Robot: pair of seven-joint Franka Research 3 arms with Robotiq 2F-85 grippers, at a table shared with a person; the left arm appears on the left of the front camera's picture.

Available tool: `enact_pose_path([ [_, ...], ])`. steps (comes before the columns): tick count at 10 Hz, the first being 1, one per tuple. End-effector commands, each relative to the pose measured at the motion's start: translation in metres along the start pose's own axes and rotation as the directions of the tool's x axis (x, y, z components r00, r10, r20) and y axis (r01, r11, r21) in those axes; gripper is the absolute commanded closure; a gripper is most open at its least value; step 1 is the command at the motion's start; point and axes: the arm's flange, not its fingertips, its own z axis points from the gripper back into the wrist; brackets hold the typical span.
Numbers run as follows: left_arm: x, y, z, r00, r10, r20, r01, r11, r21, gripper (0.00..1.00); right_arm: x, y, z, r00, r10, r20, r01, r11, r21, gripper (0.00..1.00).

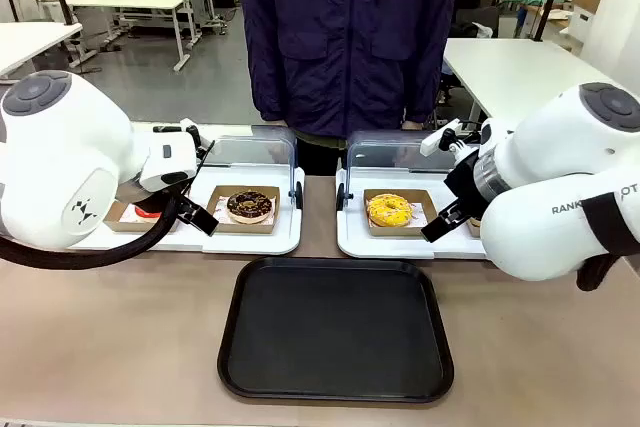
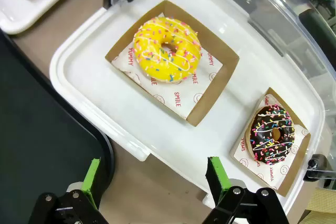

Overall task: Move the second donut from the left to the tray.
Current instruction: Pick up the Paper togo box containing the Donut indicated by the person and place it on the Handle tray.

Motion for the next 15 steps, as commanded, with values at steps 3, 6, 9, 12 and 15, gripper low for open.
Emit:
enact_pose_path([
  [3,0.0,0.0,0.0,1.0,0.0,0.0,0.0,1.0,0.0,0.0,0.0,0.0,0.0,1.0,0.0,0.0,0.0,1.0,0.0,0.0],
  [6,0.0,0.0,0.0,1.0,0.0,0.0,0.0,1.0,0.0,0.0,0.0,0.0,0.0,1.0,0.0,0.0,0.0,1.0,0.0,0.0],
  [9,0.0,0.0,0.0,1.0,0.0,0.0,0.0,1.0,0.0,0.0,0.0,0.0,0.0,1.0,0.0,0.0,0.0,1.0,0.0,0.0],
  [12,0.0,0.0,0.0,1.0,0.001,0.0,-0.001,1.0,0.0,0.0,0.0,0.0,0.0,1.0,0.001,0.0,-0.001,1.0,0.0,0.0],
  [15,0.03,0.057,0.066,0.998,0.041,0.056,-0.034,0.991,-0.129,0.0,0.044,-0.069,0.093,0.995,-0.047,0.089,0.045,0.999,0.029,0.0],
])
